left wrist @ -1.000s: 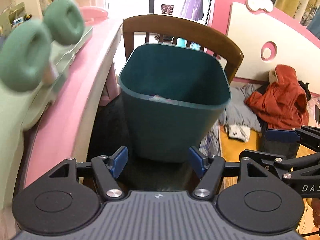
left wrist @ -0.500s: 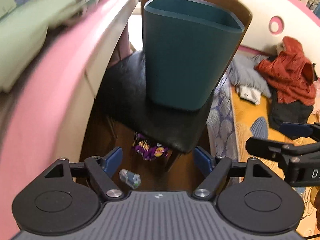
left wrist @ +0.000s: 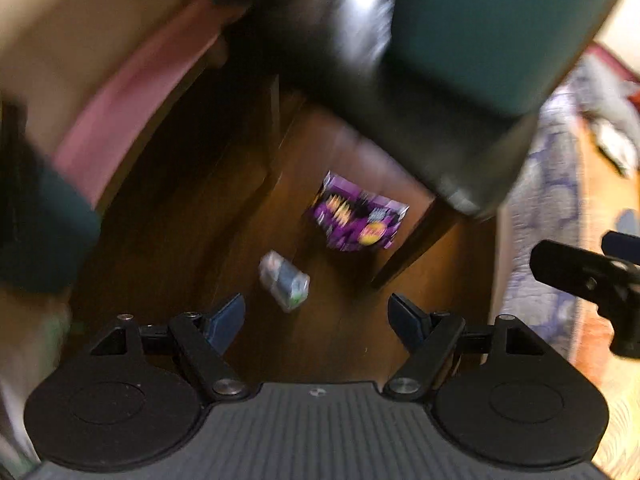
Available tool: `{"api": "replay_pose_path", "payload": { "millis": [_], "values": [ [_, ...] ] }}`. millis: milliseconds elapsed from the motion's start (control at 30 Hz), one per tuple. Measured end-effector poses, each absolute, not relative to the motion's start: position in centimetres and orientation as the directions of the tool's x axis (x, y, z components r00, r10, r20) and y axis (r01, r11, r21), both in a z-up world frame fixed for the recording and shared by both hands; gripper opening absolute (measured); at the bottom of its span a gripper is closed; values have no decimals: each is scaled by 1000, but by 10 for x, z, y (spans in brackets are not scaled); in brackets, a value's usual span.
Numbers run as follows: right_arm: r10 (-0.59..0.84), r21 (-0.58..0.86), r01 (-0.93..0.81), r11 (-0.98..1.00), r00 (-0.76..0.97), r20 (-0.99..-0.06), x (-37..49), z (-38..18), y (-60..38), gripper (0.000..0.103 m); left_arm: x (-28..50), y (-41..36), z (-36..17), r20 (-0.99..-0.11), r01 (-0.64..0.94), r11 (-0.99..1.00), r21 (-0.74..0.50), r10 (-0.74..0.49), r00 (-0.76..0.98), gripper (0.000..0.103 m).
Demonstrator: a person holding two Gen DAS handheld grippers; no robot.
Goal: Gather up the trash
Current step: 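Move both open tools down under the chair toward the floor trash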
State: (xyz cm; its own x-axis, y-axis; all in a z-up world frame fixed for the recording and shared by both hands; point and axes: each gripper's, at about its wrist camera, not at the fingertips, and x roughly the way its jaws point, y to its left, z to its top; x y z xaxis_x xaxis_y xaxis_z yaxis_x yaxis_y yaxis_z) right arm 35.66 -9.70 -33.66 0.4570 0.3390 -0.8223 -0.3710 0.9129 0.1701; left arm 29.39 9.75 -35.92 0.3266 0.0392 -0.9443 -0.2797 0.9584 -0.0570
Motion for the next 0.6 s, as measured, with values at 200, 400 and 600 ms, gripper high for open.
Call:
{"api": "replay_pose_path", "payload": {
  "millis": [200, 400, 600],
  "values": [
    [377, 201, -408, 890, 417, -827, 362, -410, -77, 103, 285, 107, -457, -968, -376, 927, -2, 93, 233, 78],
    [421, 234, -471, 850, 343, -840, 374, -492, -43, 103, 271, 127, -563, -985, -451, 890, 70, 134, 112, 78],
    [415, 191, -551, 812, 316, -853, 382, -566, -1, 101, 261, 134, -649, -986, -449, 885, 127, 160, 38, 78]
  ]
}}
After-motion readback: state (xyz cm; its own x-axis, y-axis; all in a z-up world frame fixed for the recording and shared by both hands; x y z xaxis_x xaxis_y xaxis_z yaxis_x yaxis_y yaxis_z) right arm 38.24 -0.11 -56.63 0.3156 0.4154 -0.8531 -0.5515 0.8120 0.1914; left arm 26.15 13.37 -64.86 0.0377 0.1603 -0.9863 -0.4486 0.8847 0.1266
